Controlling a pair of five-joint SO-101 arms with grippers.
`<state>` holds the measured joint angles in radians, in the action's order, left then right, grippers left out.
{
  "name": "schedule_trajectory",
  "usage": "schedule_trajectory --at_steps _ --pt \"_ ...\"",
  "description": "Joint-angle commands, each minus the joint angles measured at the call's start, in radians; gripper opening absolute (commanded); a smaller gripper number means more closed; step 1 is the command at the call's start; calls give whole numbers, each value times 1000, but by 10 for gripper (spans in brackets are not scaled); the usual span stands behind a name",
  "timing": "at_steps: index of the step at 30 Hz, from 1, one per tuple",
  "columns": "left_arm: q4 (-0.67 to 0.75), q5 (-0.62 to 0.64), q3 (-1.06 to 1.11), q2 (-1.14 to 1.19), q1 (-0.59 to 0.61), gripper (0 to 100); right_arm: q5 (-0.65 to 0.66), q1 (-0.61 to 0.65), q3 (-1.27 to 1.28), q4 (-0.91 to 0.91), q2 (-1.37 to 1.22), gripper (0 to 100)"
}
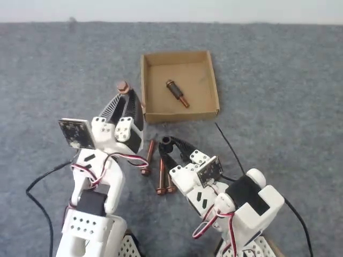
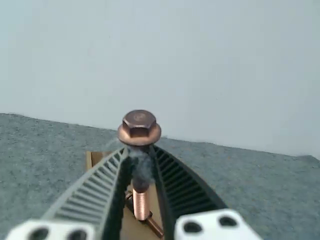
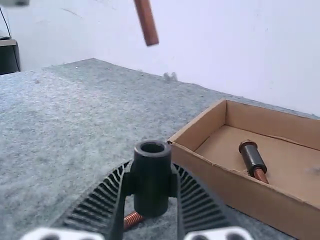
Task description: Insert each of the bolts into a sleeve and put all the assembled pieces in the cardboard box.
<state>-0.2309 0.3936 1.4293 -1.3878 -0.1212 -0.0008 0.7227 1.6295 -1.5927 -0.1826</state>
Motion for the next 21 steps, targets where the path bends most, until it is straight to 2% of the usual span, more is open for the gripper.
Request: schedule_trajectory --at_steps 1,6,21 --pt "-126 15 -147 -34 -25 12 -9 -35 23 -2 7 6" --pt "-350 12 -243 -29 -146 12 -12 -42 23 -2 7 6" --pt "-431 -46 -248 -34 -299 12 -12 -41 23 -2 7 6"
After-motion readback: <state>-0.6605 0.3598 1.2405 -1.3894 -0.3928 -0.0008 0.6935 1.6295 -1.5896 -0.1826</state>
